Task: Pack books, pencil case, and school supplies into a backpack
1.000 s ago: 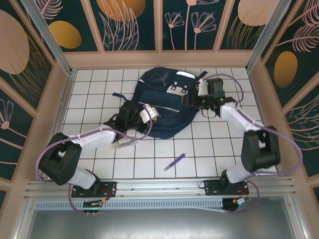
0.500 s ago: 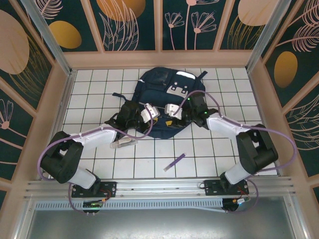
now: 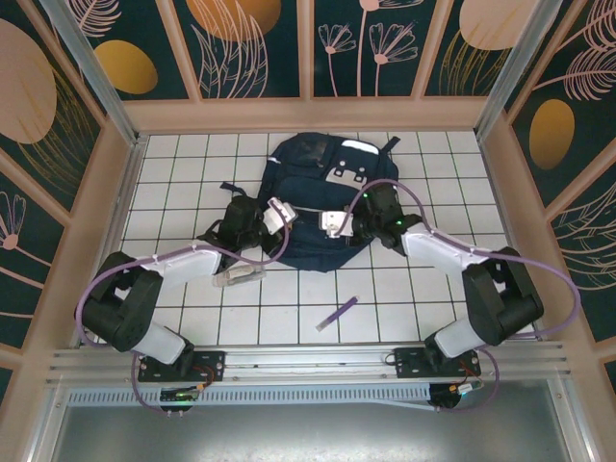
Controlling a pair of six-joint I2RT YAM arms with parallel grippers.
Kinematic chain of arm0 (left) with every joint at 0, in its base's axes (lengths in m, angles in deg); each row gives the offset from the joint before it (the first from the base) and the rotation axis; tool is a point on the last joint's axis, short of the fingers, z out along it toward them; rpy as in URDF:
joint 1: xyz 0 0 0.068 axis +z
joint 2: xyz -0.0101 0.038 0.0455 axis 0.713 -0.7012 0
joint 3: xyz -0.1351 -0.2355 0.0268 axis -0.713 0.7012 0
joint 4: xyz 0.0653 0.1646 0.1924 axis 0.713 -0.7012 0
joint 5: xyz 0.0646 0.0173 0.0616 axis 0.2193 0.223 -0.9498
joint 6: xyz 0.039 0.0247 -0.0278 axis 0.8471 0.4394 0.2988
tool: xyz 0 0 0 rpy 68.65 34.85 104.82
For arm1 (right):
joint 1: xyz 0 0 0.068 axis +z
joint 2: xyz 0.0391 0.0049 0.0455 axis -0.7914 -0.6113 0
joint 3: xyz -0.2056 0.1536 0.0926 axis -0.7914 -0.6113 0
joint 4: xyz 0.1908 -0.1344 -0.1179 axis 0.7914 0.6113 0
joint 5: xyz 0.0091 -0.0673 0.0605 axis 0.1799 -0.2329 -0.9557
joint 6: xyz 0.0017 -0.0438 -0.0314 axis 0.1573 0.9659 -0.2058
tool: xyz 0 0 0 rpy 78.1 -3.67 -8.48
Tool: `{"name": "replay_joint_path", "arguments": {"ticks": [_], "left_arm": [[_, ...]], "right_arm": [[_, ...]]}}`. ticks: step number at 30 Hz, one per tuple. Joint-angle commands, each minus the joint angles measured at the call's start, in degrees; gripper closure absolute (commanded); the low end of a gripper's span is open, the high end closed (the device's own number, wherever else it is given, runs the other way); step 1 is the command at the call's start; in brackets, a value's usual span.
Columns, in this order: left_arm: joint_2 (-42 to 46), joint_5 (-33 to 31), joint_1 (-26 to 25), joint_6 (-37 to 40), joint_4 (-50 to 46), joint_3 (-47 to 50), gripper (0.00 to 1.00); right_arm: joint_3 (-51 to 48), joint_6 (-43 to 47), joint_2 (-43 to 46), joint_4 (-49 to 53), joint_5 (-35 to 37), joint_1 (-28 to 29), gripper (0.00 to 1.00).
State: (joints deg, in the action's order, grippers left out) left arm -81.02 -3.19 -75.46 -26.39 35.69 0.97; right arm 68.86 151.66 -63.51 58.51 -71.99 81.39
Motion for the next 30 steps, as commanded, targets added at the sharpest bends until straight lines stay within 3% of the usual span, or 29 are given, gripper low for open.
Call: {"name": "replay_joint_path", "arguments": {"ticks": [1,3,4,6,8,11,17,22,27,30], "left_arm": [[-1.21,-7.81,5.16,-2.86,2.11,-1.35,1.0],[-3.81,-7.87,5.43,-2.5,-0.51,-3.8,1.0],[-5.17,-7.3,5.43,-2.36,-2.5,-5.5,1.0],[-6.15,-0.01,5.23,-0.99,-5.51,-7.81,1.0],[-4.75,4.82,4.06,-1.84,-3.9,-7.11,1.0],[-2.43,7.81,1.06,-0.85,-3.06,-6.38,1.0],[-1.46,7.33,-4.14,-1.15,-3.88,-7.63,1.0],[1.32,4.58,-4.29,-2.25,-0.95,-5.99,1.0],[2.56,-2.15,-4.0,0.84,-4.51,-4.84,1.0],[2.64,-2.24,-2.71,1.86,-6.57,-4.31,1.0]], "right_arm": [[-3.9,8.02,3.37,4.79,-0.25,-0.82,1.0],[-3.79,7.1,3.28,3.28,-0.86,-1.47,1.0],[-3.39,5.47,3.22,2.03,-1.98,-1.79,0.95],[-2.16,1.55,2.58,1.1,-3.56,-1.71,0.72],[0.13,-5.06,1.63,0.49,-5.39,-0.67,0.62],[-1.37,-17.42,1.31,-10.64,-2.81,3.06,0.5],[1.13,-25.7,-5.93,-19.21,3.66,6.05,0.48],[4.02,-20.56,-9.77,-11.33,7.06,5.52,0.49],[7.27,-15.75,-12.46,-2.45,7.33,4.49,0.51],[9.48,-14.65,-13.72,2.88,6.1,4.34,0.53]]}}
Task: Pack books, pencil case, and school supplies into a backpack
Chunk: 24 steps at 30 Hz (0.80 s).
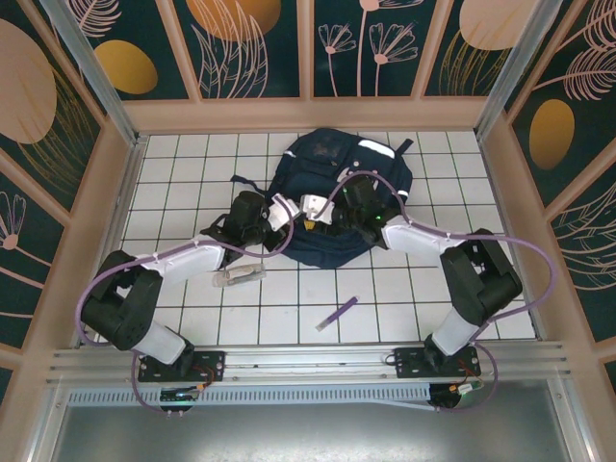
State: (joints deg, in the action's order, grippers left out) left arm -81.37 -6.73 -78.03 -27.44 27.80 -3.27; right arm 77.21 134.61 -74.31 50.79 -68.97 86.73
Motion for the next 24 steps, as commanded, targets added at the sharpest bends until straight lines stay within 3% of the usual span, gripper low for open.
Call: {"name": "replay_joint_path", "arguments": {"ticks": [1,3,6,10,14,17,20,24], "left_arm": [[2.77,2.68,0.48,2.59,0.31,-0.41,1.0],[1.69,3.44,1.41,-1.11,-1.09,-2.18,1.0],[0.15,-1.46,2.67,-13.03,-1.04,-4.55,0.78],[2.66,-2.8,4.94,-27.4,1.94,-3.3,0.46],[5.11,-5.45,5.1,-37.1,1.27,-3.37,0.27],[4.81,-9.01,5.13,-45.97,-6.56,-7.31,0.11],[3.15,-7.2,5.22,-45.93,-10.32,-10.04,0.08],[3.36,-7.63,5.22,-47.22,-9.65,-8.82,0.09]], "right_arm": [[1.13,1.99,-2.97,11.21,2.43,-1.25,0.52],[0.75,1.34,-2.92,11.72,2.01,-1.62,0.49],[-1.06,1.33,-2.87,10.89,3.45,-1.7,0.44],[-2.58,-0.28,-2.96,8.08,5.86,-1.59,0.44],[-1.8,-0.8,-3.75,8.16,9.97,-0.95,0.44],[-0.2,0.1,-3.37,12.29,8.45,-0.16,0.43],[1.16,-1.38,-1.06,15.12,0.48,-0.12,0.41],[-0.23,-0.14,-1.33,13.67,3.47,0.81,0.4]]}}
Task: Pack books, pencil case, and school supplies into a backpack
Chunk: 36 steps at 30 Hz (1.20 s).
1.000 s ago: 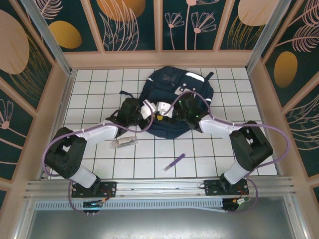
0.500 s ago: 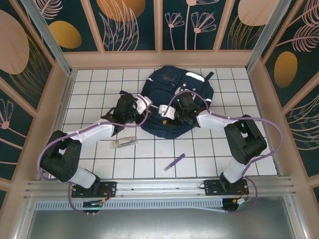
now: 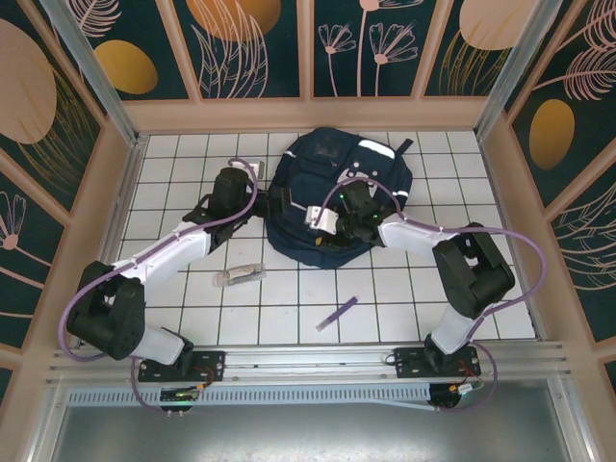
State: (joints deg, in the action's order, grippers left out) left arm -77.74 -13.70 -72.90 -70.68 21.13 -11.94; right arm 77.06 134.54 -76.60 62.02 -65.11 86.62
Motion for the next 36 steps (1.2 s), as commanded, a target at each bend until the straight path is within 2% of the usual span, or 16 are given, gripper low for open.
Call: {"name": "replay_joint_path", "arguments": {"ticks": [1,5,7,8,12,15,17,20,24,29,36], "left_arm": [[-0.26,0.25,0.08,-4.0,-2.51,0.16,0.1],[-1.85,5.92,0.07,-3.79,-1.39,0.15,0.17],[-3.02,8.98,0.09,-4.73,-0.87,0.03,0.21],[-3.62,10.87,-0.02,-5.35,0.0,0.2,0.22],[-4.88,14.19,-0.75,-7.2,1.94,0.96,0.25],[-6.34,13.75,-2.36,-6.15,-0.55,-1.05,0.26],[-8.12,13.14,-3.77,-5.03,-2.95,-3.56,0.27],[-10.74,13.34,-4.56,-6.83,-3.57,-5.41,0.33],[-12.42,12.0,-4.75,-9.92,-2.79,-6.2,0.41],[-14.22,9.35,-4.73,-8.89,-5.29,-8.28,0.46],[-17.0,13.46,-5.32,-5.6,-3.23,-9.13,0.53]], "right_arm": [[-0.47,0.18,0.56,1.84,0.99,1.0,0.4],[-2.89,-0.68,-0.94,-5.74,12.51,1.85,0.49],[-3.75,-0.66,-1.08,-9.4,17.42,2.14,0.59],[-4.63,-0.53,-0.54,-11.93,19.36,2.08,0.67],[-7.56,-3.06,2.78,-19.11,19.15,2.1,0.86],[-9.23,-7.23,6.46,-21.83,12.84,1.34,0.99],[-9.34,-10.67,8.32,-21.97,6.83,0.26,1.0],[-9.36,-13.55,10.05,-22.89,1.88,-0.9,1.0],[-8.61,-15.21,10.23,-22.89,-1.27,-1.94,1.0],[-7.91,-16.46,9.86,-22.93,-3.98,-1.95,1.0],[-7.56,-17.26,10.98,-22.63,-6.27,-1.96,1.0]]}}
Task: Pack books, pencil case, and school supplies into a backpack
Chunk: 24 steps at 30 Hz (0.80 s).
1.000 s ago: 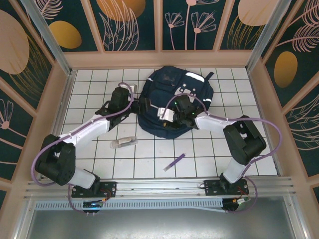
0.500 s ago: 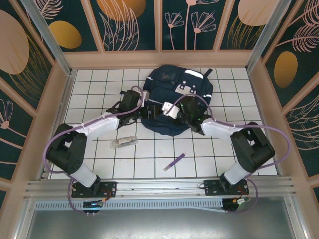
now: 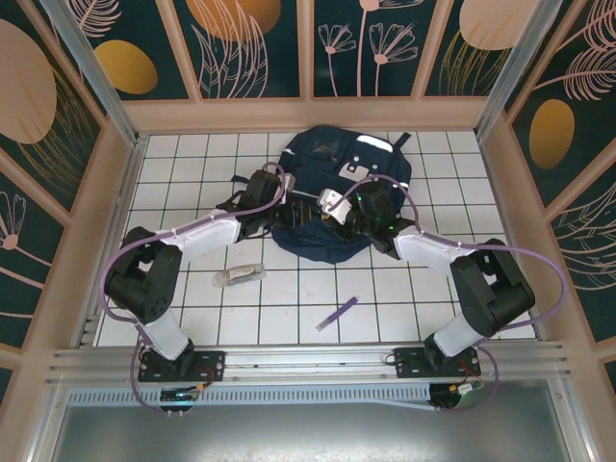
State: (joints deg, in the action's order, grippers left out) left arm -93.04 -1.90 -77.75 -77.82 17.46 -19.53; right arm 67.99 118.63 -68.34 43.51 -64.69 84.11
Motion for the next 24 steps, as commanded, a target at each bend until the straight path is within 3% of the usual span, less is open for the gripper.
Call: {"name": "replay_joint_path", "arguments": {"ticks": [1,7,12,15,20,24], "left_arm": [[-1.83,1.87,-0.53,1.71,0.63,-1.54,0.54],[-1.52,3.43,-0.77,4.22,3.24,0.47,0.54],[0.34,-0.67,-1.04,11.93,6.82,4.11,0.78],[5.35,-1.59,-1.04,20.77,7.13,5.25,1.0],[9.72,-5.13,0.4,30.28,4.31,8.16,1.0],[9.89,6.26,1.58,35.01,2.4,7.89,1.0]], "right_arm": [[1.43,-1.27,2.87,-4.15,-6.71,0.54,1.0],[0.66,-0.78,4.01,-3.77,-8.29,0.38,1.0],[0.63,4.53,5.6,0.2,-10.7,0.36,1.0],[0.28,10.8,6.39,4.88,-10.18,0.07,1.0],[-1.08,19.97,8.59,11.32,-11.03,-0.07,1.0],[-2.46,21.68,7.01,11.09,-0.29,-0.11,0.99]]}}
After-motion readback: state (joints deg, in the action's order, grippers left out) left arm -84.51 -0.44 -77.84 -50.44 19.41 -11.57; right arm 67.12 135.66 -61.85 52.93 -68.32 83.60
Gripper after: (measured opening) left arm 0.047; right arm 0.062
